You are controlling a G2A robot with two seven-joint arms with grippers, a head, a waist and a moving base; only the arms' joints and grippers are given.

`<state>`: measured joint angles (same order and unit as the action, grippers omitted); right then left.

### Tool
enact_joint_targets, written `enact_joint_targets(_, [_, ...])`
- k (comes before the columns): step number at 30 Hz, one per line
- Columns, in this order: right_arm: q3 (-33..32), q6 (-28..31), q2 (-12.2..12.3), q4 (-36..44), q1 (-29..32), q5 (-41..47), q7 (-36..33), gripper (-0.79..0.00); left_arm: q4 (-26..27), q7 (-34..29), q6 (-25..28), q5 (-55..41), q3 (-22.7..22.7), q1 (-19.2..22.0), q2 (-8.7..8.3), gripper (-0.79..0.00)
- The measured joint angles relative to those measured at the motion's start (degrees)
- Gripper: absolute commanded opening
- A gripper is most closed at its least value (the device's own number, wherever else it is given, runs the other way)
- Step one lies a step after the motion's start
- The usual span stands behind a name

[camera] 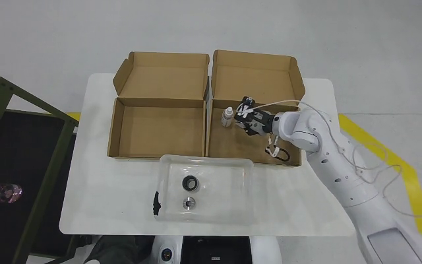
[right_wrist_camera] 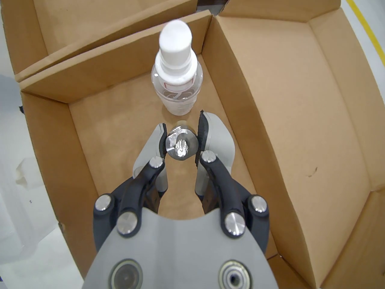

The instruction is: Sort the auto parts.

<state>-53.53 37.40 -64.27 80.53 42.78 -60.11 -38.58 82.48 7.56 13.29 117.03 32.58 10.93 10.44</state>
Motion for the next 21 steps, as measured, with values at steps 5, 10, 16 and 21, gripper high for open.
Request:
enact_joint_targets(5, [1.5, -0.2, -0.6, -2.3, -1.0, 0.0, 0.3, -0.754, 0.0, 0.0, 0.0, 0.0, 0.0, 0.0, 0.00, 0.000])
enact_joint_targets(10, [2.8, -0.4, -1.1, -4.4, -2.0, -0.3, 0.4, -0.702, 0.0, 0.0, 0.0, 0.0, 0.0, 0.0, 0.00, 0.000])
enact_joint_targets(16, [4.1, -0.7, -1.7, -6.2, -2.8, -0.5, 0.5, -0.613, 0.0, 0.0, 0.0, 0.0, 0.0, 0.0, 0.00, 0.000])
enact_joint_targets(21, [4.2, -0.3, -1.9, -6.7, -2.9, 0.1, 1.0, -0.536, 0.0, 0.0, 0.0, 0.0, 0.0, 0.0, 0.00, 0.000])
